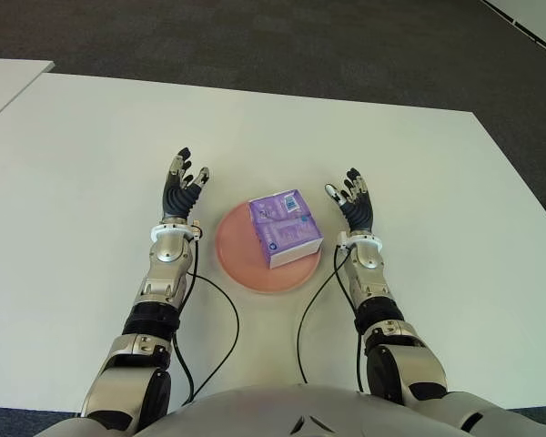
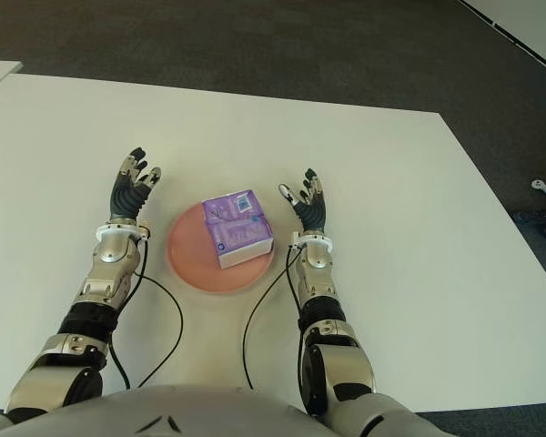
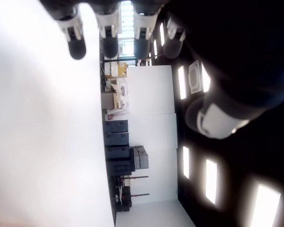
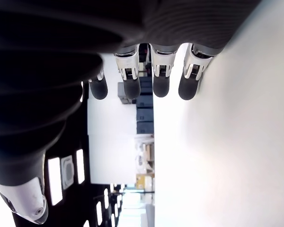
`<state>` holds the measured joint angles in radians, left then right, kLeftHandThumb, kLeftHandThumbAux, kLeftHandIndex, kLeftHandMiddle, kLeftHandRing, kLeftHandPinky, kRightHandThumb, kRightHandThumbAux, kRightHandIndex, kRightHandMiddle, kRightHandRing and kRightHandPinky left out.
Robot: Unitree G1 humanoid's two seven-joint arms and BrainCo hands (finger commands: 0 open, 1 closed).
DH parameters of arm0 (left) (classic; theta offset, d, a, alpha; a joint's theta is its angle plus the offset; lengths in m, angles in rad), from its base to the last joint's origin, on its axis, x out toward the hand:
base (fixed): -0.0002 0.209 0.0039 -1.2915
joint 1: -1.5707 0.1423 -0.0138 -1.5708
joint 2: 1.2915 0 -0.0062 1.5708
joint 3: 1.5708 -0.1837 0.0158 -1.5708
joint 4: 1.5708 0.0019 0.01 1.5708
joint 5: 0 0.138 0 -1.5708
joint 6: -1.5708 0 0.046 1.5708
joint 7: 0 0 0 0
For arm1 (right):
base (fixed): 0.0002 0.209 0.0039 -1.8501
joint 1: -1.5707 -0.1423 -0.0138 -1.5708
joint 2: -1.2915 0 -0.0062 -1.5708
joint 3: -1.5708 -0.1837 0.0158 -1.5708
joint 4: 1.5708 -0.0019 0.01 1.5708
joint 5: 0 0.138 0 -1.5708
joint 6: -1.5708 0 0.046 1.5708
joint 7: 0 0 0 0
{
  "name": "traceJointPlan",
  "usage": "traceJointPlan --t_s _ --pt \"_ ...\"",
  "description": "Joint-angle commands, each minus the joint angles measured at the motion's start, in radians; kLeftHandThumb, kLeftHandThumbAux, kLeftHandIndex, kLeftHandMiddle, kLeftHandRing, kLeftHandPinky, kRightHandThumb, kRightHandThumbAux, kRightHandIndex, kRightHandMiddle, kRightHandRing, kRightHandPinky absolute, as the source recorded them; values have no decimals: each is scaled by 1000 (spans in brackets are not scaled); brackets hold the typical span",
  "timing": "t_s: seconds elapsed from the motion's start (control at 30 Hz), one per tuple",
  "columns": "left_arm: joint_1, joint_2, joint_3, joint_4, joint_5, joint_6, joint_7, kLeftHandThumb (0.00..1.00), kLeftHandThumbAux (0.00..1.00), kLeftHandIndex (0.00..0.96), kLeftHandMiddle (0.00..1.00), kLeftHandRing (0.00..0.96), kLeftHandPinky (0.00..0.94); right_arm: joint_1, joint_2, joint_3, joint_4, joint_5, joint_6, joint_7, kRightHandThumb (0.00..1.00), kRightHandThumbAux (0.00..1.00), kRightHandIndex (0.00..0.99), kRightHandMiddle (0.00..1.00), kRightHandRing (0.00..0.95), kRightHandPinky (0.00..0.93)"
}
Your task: Put the tissue paper into the plate.
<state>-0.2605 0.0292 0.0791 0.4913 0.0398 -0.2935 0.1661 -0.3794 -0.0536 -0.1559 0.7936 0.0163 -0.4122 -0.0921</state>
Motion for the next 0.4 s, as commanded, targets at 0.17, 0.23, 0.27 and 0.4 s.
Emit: traceJointPlan --t_s 0.17,0.23,0.27,0.4 --pt "-13 -3 -7 31 -3 15 -20 9 601 7 0 0 0 51 15 8 -5 -3 76 -28 87 667 5 13 2 38" --pt "-15 -2 -9 31 -4 19 -23 6 604 8 0 0 0 63 16 10 -22 -3 88 -33 85 663 6 16 5 37" --pt "-16 -1 -10 30 -5 21 -24 5 604 8 0 0 0 69 17 11 -33 -2 96 -35 84 663 7 17 5 37" --pt "-12 -3 -20 11 -1 35 -29 2 608 9 0 0 0 105 23 16 -88 0 132 -43 81 659 6 22 9 36"
